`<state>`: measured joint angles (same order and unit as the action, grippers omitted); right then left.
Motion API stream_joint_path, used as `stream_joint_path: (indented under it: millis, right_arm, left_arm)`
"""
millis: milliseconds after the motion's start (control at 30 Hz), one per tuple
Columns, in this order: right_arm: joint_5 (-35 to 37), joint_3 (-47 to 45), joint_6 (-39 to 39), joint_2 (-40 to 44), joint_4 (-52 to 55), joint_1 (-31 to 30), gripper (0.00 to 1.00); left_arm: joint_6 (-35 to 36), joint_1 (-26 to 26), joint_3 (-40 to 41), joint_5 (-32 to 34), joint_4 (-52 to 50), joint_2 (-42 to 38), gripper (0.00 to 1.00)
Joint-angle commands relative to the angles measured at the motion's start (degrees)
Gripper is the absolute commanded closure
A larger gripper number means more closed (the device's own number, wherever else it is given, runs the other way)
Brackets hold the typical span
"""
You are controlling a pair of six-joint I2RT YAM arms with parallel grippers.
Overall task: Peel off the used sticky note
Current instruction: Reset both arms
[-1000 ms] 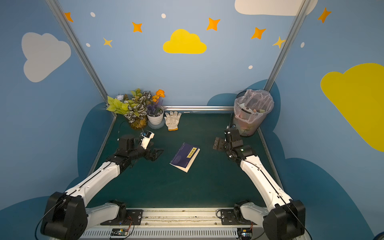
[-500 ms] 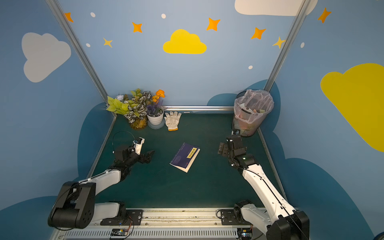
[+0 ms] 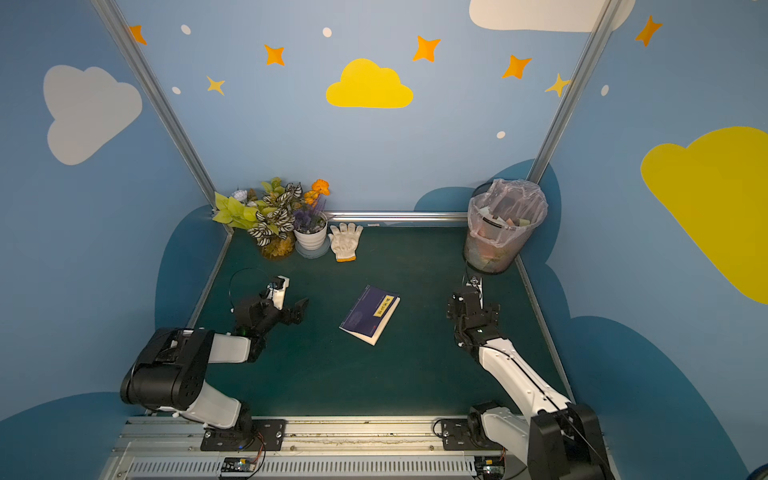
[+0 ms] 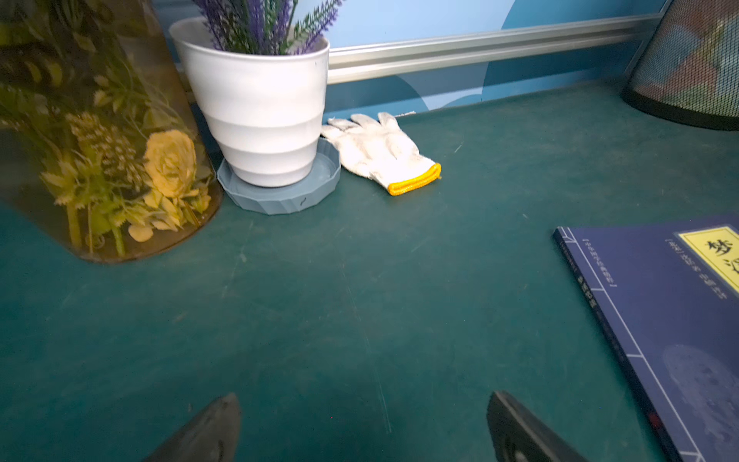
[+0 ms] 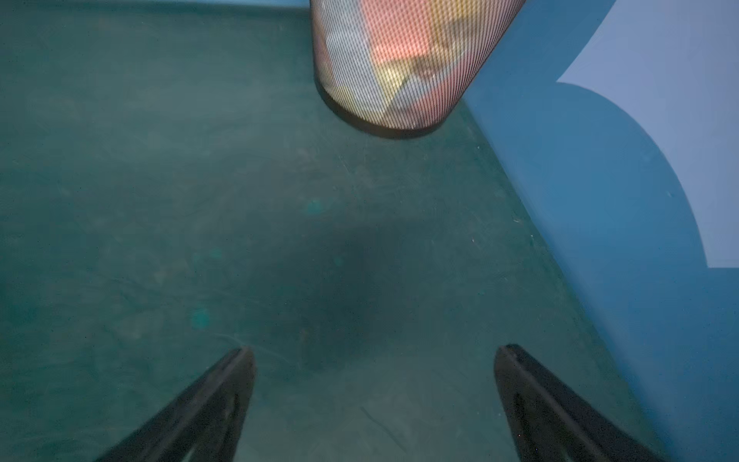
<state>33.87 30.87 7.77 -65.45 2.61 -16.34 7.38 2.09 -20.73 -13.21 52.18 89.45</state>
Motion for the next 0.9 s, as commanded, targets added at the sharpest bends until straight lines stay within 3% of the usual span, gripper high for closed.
stream_joint_path:
  millis: [0, 167, 333, 533, 700, 867]
  right_arm:
    - [-0.2, -0.9, -6.7, -3.3, -11.7, 1.7, 0.02]
    - [-6.0, -4.7, -5.9, -7.2, -22.7, 4.9, 0.02]
    - [-12.1, -5.0, -10.3, -10.0, -31.0, 7.1, 0.02]
    - [-13.2, -4.9, -10.1, -16.7, -38.0, 8.4, 0.02]
    - [-19.9, -5.2, -8.3, -19.1, -39.5, 12.4, 0.02]
    - [-21.1, -4.4, -9.5, -18.7, -37.4, 12.2, 0.02]
  left_arm:
    - [0.1, -0.2, -0.3, 0.3, 0.3, -0.2, 0.00]
    - [0.1, -0.2, 0.1, 0.2, 1.8, 0.3, 0.00]
    - [0.2, -0.2, 0.1, 0.2, 1.7, 0.2, 0.00]
    - [0.2, -0.2, 0.1, 0.3, 1.8, 0.2, 0.00]
    - [0.2, -0.2, 0.1, 0.3, 1.7, 0.2, 0.00]
    - [0.1, -0.2, 0.1, 0.3, 1.7, 0.2, 0.00]
